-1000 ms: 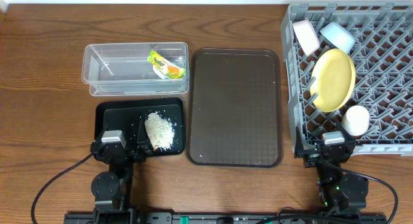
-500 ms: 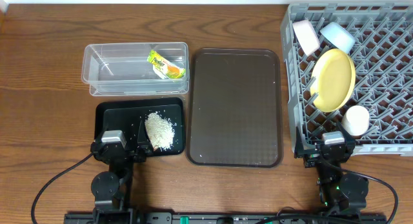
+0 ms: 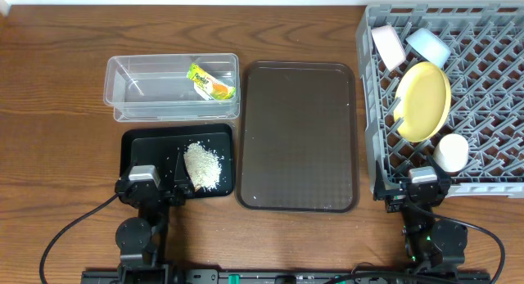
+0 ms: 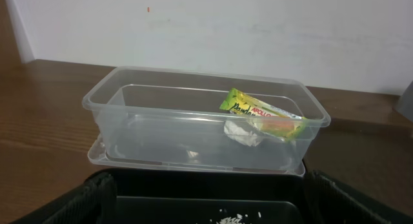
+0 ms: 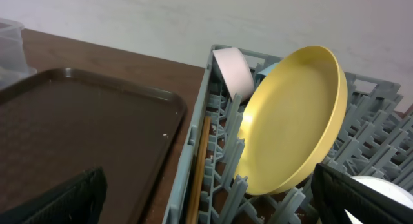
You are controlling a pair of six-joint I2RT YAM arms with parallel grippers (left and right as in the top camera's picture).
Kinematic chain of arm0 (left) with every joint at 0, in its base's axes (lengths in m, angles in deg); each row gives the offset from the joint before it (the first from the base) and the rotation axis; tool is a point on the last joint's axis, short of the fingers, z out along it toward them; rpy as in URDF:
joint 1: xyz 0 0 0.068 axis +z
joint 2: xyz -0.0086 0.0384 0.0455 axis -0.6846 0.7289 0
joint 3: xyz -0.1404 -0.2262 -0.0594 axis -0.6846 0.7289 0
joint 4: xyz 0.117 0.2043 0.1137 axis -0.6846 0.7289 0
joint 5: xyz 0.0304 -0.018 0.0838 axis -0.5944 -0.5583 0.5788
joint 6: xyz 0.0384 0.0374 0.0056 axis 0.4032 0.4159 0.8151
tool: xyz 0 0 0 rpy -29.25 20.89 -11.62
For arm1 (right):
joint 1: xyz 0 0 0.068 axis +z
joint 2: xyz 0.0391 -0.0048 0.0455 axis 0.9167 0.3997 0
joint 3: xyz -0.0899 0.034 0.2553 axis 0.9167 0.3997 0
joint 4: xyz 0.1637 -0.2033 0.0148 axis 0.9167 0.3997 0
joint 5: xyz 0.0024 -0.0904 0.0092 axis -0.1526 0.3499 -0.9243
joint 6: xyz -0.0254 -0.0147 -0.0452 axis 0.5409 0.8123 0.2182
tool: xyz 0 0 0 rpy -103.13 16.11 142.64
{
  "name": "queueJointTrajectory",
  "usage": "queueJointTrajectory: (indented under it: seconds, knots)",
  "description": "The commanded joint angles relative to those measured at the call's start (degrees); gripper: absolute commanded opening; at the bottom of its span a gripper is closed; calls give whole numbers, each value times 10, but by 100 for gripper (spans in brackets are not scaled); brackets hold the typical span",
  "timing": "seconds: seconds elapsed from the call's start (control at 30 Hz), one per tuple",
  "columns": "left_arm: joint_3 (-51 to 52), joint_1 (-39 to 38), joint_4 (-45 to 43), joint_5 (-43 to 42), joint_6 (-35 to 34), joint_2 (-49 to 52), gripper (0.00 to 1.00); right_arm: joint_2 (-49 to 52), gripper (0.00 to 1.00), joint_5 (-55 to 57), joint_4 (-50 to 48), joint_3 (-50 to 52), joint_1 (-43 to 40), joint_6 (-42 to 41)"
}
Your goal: Sort waste into correct bins and load items into the dishwasher rack
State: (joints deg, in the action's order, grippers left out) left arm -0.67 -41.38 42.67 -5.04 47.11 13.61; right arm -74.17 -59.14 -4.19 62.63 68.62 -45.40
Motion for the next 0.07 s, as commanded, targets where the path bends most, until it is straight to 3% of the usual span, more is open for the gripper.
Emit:
queueJointTrajectory:
  seconds: [0.0, 0.03]
  knots:
    - [5, -1, 26, -8, 10, 0, 95, -3, 99, 4, 0, 2, 5, 4]
    - [5, -1, 26, -8, 10, 0, 95, -3, 99, 4, 0, 2, 5, 4]
